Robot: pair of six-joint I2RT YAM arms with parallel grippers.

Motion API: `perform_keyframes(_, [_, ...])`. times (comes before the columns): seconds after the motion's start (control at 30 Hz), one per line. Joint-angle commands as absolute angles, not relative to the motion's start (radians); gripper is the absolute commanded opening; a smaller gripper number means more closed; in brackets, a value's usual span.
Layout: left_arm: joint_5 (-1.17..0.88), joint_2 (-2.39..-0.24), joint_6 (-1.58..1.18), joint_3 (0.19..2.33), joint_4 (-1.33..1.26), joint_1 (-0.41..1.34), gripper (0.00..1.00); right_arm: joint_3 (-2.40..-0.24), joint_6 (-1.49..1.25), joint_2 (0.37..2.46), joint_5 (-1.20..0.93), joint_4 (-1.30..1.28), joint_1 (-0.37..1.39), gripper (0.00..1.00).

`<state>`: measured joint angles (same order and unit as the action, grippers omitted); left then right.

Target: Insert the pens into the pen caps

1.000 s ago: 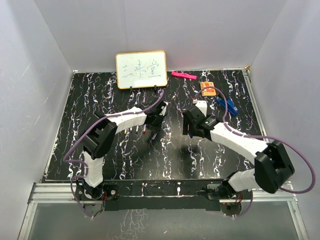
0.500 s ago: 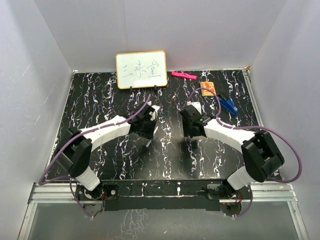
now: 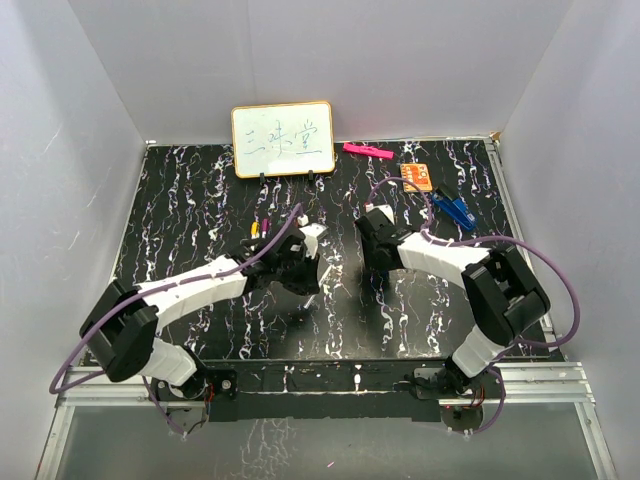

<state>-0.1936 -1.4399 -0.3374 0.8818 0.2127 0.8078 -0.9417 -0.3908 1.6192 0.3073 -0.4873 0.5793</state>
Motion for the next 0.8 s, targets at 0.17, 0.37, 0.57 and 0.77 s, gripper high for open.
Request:
perform_keyframes(0.17, [-0.332, -1.304, -0.338, 0.796, 0.03, 0.813, 0.0, -0.977, -0.37, 1.648, 0.271, -0.402, 0.543, 0.4])
perform_keyframes(0.37, [-0.341, -1.298, -0.355, 0.781, 0.005, 0.813, 0.0, -0.974, -0.376, 1.674, 0.24, -0.399, 0.534, 0.38])
perform_keyframes(0.57, [-0.329, -1.304, -0.353, 0.785, 0.007, 0.813, 0.0, -0.953, -0.388, 1.685, 0.223, -0.397, 0.534, 0.36])
perform_keyframes(0.77, [-0.319, -1.302, -0.356, 0.786, 0.01, 0.813, 0.0, -0.934, -0.429, 1.659, 0.205, -0.451, 0.534, 0.34])
